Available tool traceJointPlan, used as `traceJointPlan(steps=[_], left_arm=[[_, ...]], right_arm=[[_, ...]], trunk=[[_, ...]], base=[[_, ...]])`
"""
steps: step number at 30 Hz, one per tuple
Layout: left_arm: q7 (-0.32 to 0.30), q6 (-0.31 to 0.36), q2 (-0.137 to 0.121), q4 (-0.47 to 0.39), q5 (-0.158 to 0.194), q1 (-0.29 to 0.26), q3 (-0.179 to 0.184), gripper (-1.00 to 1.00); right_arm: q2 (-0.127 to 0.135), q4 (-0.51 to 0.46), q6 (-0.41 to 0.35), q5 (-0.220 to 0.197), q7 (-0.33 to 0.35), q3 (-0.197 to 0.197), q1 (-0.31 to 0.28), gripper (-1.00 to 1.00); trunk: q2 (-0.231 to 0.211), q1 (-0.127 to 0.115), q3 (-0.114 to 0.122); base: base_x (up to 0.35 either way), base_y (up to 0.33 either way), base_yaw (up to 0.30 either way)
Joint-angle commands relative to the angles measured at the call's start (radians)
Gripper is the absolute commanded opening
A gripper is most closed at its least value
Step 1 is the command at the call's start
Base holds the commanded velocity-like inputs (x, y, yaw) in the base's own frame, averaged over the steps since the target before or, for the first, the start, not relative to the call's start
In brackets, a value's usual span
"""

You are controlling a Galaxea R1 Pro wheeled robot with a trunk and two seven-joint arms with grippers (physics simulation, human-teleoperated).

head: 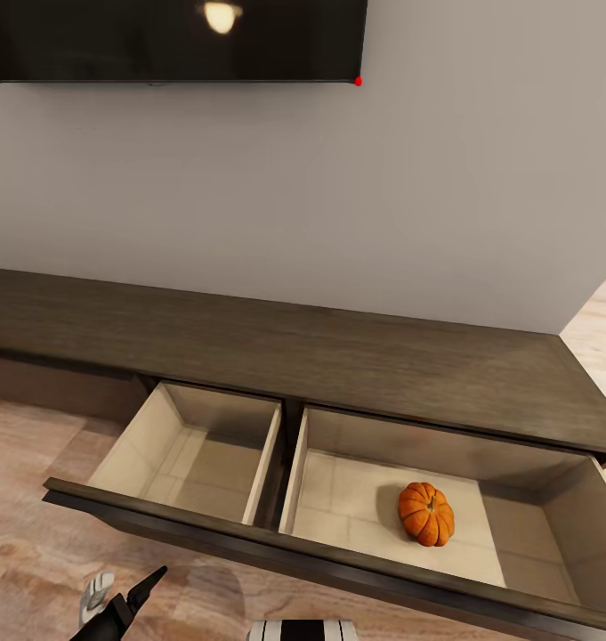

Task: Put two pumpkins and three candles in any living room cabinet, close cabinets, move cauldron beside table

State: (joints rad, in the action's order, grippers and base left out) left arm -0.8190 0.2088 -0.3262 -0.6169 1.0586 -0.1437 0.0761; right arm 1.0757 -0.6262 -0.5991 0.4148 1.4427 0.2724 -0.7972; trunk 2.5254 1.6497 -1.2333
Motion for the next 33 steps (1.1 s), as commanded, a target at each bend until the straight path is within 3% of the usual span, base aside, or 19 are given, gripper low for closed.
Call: traceJointPlan(steps=[1,5,12,25,33], left_arm=[[-0.002,0.009,-0.001,0.0,0.011,-0.001,0.004,1.0],[-0.003,0.009,-0.002,0.0,0.011,-0.001,0.004,1.0],[-0.005,0.009,-0.002,0.0,0.011,-0.001,0.005,1.0],[-0.008,0.009,-0.005,0.0,0.011,-0.001,0.005,1.0],[-0.007,0.009,-0.005,0.0,0.011,-0.001,0.005,1.0]], right_arm=[[0.006,-0.001,-0.01,0.008,0.008,0.005,-0.001,1.0],[0.047,-0.001,-0.003,0.002,0.008,0.008,-0.002,1.0],[0.087,-0.001,0.003,0.007,0.006,0.011,-0.002,1.0],[0.095,0.026,0.005,0.013,-0.001,0.011,-0.002,1.0],[0.097,0.033,0.005,0.012,-0.002,0.014,-0.001,1.0]], trunk=[[0.0,0.0,-0.001],[0.0,0.0,-0.001],[0.0,0.0,-0.001],[0.0,0.0,-0.001],[0.0,0.0,-0.001]], base=[[0.0,0.0,0.0],[0.0,0.0,0.0],[-0.048,0.029,0.0],[-0.221,0.179,0.0],[-0.058,0.046,0.0]])
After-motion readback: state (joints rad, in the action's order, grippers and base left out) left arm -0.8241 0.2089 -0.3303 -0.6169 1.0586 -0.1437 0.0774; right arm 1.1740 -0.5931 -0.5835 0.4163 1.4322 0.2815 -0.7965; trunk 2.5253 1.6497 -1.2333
